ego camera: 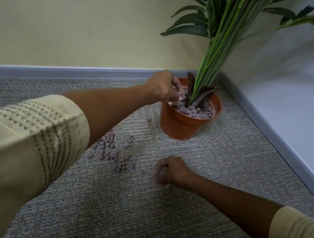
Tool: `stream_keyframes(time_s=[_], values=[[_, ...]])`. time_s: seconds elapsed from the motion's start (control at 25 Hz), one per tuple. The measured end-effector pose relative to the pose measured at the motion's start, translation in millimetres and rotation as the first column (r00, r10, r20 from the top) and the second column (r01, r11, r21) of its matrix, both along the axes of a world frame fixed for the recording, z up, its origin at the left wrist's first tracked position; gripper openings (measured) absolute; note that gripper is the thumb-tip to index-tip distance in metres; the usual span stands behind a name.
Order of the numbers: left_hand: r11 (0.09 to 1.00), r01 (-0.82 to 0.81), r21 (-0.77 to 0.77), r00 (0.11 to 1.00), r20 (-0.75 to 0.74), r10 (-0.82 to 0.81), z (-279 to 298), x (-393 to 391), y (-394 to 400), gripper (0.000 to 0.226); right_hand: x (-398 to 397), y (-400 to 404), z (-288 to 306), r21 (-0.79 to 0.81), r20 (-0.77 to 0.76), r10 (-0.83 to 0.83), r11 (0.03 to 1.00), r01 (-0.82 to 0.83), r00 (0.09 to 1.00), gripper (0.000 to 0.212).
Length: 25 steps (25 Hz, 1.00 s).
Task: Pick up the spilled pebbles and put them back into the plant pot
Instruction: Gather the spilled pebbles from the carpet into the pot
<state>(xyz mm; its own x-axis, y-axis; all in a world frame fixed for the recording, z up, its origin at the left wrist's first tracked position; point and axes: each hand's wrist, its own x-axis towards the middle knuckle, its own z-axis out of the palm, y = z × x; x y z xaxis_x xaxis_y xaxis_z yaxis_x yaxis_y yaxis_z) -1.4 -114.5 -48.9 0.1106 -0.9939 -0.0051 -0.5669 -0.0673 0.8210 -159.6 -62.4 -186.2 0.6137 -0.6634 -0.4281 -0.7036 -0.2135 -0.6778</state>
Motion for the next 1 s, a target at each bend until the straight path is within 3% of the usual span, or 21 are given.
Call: stream_keyframes(time_s=[0.24, 0.36, 0.48, 0.56, 0.72, 0.88, 1.0], values=[[0.998, 0.031, -0.049, 0.994, 0.105, -0.026, -15, -13, -11, 0.033, 6, -41, 65, 0.034, 0.201, -0.127, 0.992, 0.123, 0.971, 0.012], [0.989, -0.053, -0.137, 0.982, 0.173, 0.076, -24, -3, -4, 0.025, 2, -73, 102, -0.073, 0.352, -0.194, 0.970, 0.233, 0.916, 0.014], [0.994, -0.082, -0.077, 0.973, 0.211, 0.096, -39, 20, 18, 0.022, -2, -103, 121, -0.195, 0.418, -0.279, 0.902, 0.386, 0.864, 0.012], [0.999, -0.043, 0.012, 0.961, 0.273, 0.039, -55, 40, 40, 0.024, -3, -116, 119, -0.340, 0.360, -0.295, 0.842, 0.418, 0.885, 0.010], [0.982, -0.035, 0.185, 0.890, 0.453, -0.053, -93, 77, 85, 0.026, 6, -112, 105, -0.560, 0.100, -0.283, 0.777, 0.289, 0.954, 0.010], [0.911, -0.058, 0.408, 0.775, 0.594, -0.216, -129, 100, 110, 0.043, 26, -79, 94, -0.695, 0.192, -0.193, 0.666, 0.272, 0.962, 0.015], [0.859, -0.104, 0.502, 0.783, 0.574, -0.240, -143, 102, 120, 0.066, 37, -42, 62, -0.574, 0.115, -0.062, 0.811, 0.117, 0.991, 0.022]])
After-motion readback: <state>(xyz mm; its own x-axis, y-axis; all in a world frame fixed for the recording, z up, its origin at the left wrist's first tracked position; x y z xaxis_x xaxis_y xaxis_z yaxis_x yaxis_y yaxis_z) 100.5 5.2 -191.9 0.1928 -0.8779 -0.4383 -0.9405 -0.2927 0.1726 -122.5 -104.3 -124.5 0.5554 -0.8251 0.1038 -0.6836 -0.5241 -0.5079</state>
